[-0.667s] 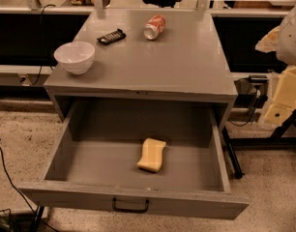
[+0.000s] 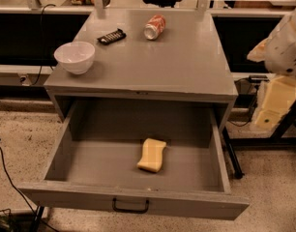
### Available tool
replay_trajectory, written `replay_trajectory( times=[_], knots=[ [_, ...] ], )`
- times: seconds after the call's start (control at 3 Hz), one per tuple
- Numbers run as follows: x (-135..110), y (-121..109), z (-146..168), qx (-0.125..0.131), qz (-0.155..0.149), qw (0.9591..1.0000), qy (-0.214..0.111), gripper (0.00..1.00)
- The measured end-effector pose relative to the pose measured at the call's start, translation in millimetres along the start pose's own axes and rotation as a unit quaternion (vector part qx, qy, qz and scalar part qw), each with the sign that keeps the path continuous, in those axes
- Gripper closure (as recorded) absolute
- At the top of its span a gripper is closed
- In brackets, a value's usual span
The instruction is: Pick sponge from top drawer and place on counter
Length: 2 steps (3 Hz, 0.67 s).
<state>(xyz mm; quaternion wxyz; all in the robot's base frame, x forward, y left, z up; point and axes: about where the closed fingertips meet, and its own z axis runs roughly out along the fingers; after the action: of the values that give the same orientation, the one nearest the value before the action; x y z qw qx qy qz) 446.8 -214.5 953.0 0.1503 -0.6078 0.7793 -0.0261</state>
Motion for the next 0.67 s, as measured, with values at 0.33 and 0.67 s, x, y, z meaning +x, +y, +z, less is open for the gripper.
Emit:
replay_trajectory(
  times=[0.33, 0.67],
  knots=[
    [-2.9, 9.8, 56.6, -0.013, -0.030, 0.9995, -0.003, 0.00],
    [-4.4, 33.7, 111.2, -0.007, -0.084, 0.9963, -0.015, 0.00]
  ],
)
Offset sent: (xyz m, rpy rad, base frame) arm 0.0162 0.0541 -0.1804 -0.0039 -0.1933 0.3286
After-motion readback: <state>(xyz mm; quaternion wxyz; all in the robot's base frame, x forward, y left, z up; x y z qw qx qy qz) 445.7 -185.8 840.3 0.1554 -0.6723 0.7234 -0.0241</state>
